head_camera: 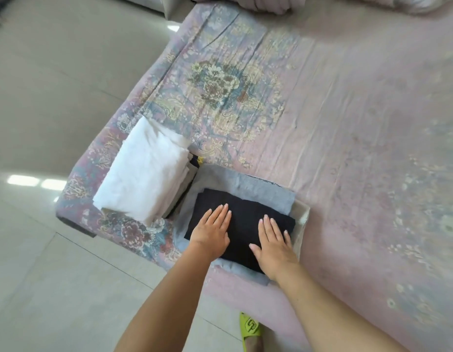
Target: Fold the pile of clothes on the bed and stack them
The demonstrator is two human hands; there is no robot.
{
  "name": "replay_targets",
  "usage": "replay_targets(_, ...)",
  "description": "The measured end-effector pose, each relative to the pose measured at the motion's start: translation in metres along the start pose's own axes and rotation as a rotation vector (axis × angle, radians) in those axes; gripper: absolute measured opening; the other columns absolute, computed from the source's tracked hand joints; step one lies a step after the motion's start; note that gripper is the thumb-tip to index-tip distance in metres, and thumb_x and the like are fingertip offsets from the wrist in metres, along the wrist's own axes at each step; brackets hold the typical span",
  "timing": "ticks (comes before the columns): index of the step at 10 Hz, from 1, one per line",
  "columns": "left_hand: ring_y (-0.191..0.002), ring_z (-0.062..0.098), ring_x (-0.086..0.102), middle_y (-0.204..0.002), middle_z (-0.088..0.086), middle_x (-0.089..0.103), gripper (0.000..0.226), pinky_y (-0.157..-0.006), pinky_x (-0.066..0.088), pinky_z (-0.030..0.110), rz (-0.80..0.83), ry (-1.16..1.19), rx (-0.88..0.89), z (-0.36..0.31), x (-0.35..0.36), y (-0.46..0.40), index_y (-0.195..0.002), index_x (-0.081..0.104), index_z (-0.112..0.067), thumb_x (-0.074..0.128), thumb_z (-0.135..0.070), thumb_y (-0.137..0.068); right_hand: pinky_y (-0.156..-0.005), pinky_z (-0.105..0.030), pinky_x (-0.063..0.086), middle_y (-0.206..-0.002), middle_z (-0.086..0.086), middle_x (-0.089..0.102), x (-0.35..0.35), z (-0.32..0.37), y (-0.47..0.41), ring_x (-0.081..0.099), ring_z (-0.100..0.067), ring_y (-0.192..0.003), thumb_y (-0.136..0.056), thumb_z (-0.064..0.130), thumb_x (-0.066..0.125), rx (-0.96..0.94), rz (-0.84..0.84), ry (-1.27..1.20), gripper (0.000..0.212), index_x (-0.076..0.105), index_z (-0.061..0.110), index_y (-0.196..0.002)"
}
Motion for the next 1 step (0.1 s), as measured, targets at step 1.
replay_targets(1,-0.146,0.02,-0.017,-0.159,0.008,-0.017,0.059,-0.119,-0.007,0.037,0.043,-0.028,0.03,-0.0088,-0.0123,0.0301,-0.15,-0.012,-0.007,0.014,-0.029,-0.102,-0.118,-0.038,-0.007,-0.157,0.0,-0.023,-0.0174,-0.0042,0.0318,-0.02,-0.014,-0.144,-0.103,0.042,0.021,-0.01,-0.012,0.005,0.066,-0.014,0.012,-0.15)
Point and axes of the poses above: each hand's wrist, its own y-axis away from the middle knuckle, its own x-axis out of the palm, z = x × y, the point moved 9 cm from there along -y, towards the middle knuckle
